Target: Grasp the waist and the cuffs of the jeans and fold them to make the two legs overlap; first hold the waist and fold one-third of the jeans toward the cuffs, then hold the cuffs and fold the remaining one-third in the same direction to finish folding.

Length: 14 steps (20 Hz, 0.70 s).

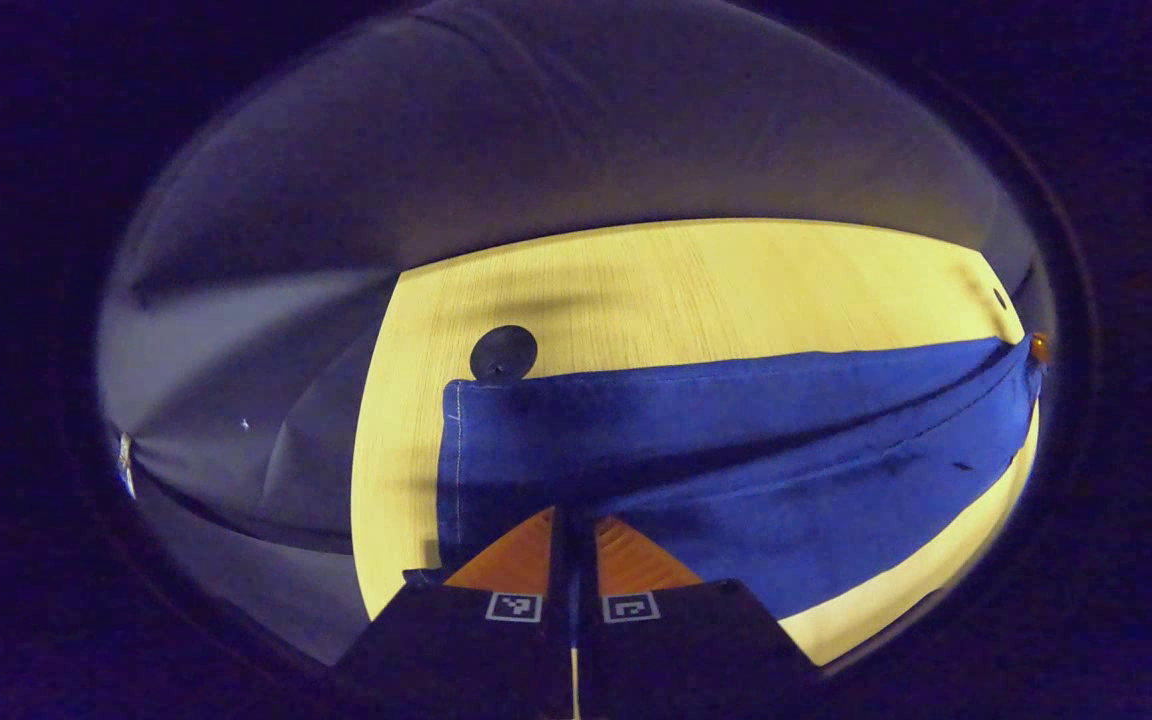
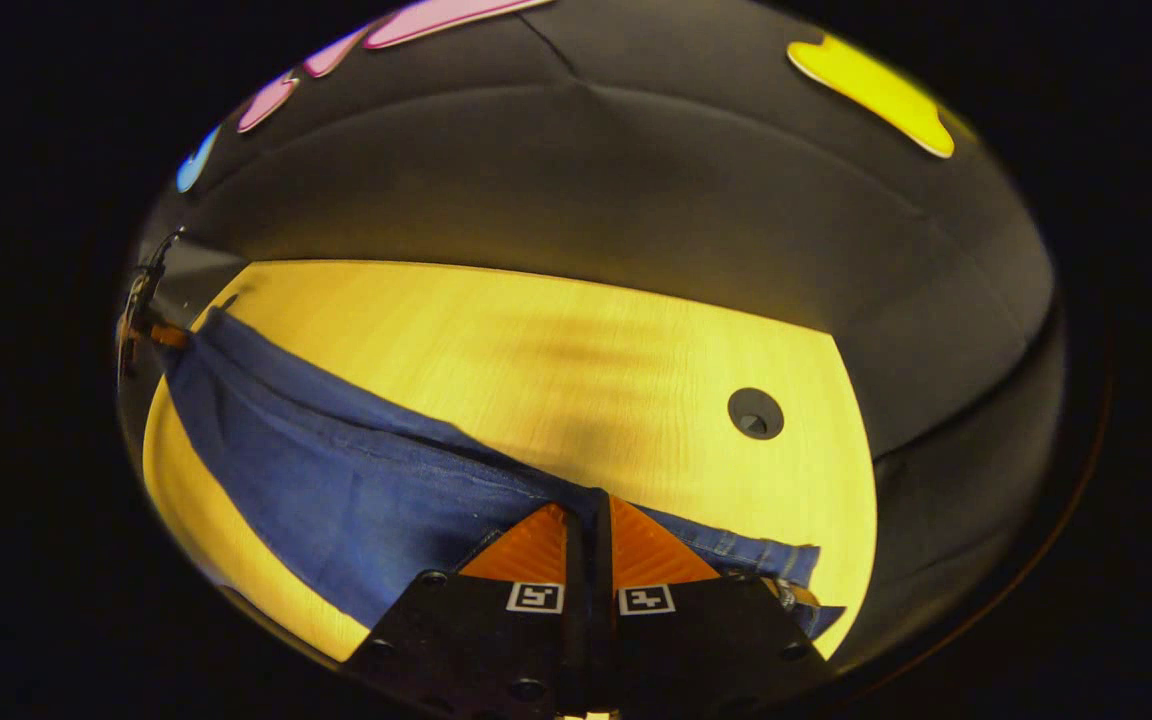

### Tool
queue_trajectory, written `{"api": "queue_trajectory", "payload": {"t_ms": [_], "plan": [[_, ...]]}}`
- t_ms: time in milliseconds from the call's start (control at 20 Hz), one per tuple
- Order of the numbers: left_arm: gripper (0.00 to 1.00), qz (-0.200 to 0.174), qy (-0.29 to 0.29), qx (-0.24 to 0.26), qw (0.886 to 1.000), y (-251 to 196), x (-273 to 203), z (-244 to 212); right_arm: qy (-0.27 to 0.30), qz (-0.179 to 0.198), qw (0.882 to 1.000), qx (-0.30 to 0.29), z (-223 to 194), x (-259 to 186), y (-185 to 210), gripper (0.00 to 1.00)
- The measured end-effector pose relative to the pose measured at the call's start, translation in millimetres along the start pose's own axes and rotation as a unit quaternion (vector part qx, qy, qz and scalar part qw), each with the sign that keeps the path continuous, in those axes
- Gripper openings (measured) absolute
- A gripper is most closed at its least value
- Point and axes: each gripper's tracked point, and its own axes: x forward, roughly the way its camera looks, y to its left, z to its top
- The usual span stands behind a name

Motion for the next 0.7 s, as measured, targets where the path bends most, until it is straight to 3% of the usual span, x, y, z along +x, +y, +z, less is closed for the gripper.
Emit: {"api": "queue_trajectory", "payload": {"t_ms": [100,150,250,300,350,450,550,600,650,700], "plan": [[0.16,0.021,-0.018,-0.007,1.0,8,-1,4,0.011,0.002,1.0,0.029,-5,11,1,0.07],[0.41,0.032,-0.032,-0.011,0.999,15,-3,6,0.01,0.005,0.999,0.052,-3,15,2,0.12],[0.7,0.042,-0.073,-0.027,0.996,24,-18,20,0.004,0.038,0.994,0.105,5,21,15,0.65],[0.84,0.035,-0.103,-0.038,0.993,16,-22,31,-0.003,0.036,0.992,0.12,14,21,13,0.91],[0.98,0.027,-0.133,-0.043,0.99,12,-32,43,-0.013,0.035,0.991,0.132,22,15,10,0.98],[0.98,0.004,-0.198,-0.051,0.979,3,-62,70,-0.036,0.049,0.986,0.158,41,-2,10,0.99],[0.98,-0.045,-0.25,-0.049,0.966,-12,-98,86,-0.059,0.049,0.982,0.171,56,-22,-4,0.99],[0.98,-0.097,-0.247,-0.052,0.963,-30,-106,87,-0.067,0.043,0.981,0.175,59,-32,-12,0.99],[0.98,-0.134,-0.21,-0.052,0.967,-39,-102,74,-0.072,0.034,0.981,0.175,63,-41,-20,0.99],[0.98,-0.13,-0.162,-0.047,0.977,-38,-100,57,-0.076,0.026,0.982,0.172,64,-52,-27,0.99]]}}
